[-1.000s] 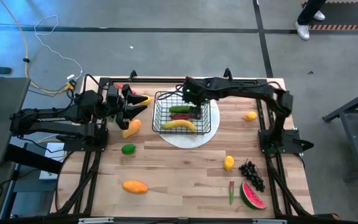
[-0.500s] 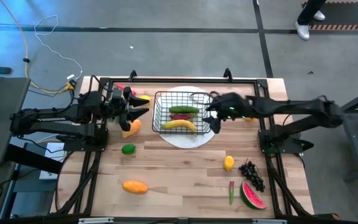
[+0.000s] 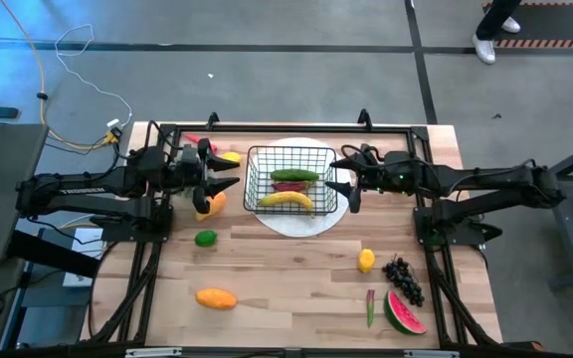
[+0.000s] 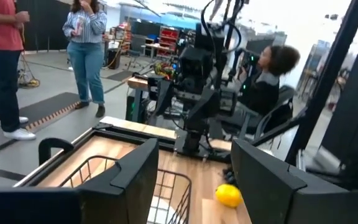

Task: Build produce basket
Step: Put the top right yellow lemon into the wire basket

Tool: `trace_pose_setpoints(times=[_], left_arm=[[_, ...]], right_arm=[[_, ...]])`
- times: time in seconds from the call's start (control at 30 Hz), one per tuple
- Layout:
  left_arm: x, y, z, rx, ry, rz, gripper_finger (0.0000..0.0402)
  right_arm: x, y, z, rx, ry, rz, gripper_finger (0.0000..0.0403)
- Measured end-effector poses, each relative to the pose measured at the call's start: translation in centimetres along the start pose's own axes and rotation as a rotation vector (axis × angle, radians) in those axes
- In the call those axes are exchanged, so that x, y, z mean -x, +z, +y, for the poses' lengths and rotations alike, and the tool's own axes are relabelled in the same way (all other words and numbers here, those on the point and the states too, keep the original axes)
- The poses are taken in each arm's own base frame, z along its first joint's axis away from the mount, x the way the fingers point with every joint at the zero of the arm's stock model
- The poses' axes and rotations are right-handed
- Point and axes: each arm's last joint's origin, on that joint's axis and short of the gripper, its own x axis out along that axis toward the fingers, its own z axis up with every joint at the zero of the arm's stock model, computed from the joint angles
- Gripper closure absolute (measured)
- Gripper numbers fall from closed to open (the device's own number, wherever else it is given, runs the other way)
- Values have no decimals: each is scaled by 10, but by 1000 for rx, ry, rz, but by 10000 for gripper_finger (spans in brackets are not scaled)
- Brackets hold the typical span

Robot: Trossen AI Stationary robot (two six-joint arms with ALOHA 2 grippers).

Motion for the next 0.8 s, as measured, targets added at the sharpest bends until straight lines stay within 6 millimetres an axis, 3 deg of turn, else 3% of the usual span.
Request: trace_pose_setpoints(times=[0.43, 0.63, 0.8], left_arm=[[0, -1, 0, -45, 8, 8, 210], [0, -1, 0, -45, 9, 8, 210], [0, -1, 0, -45, 9, 8, 210]], right_arm=[[0, 0, 0, -9, 2, -3, 148], [0, 0, 0, -109, 2, -2, 148], [7, 6, -2, -159, -94, 161, 148]])
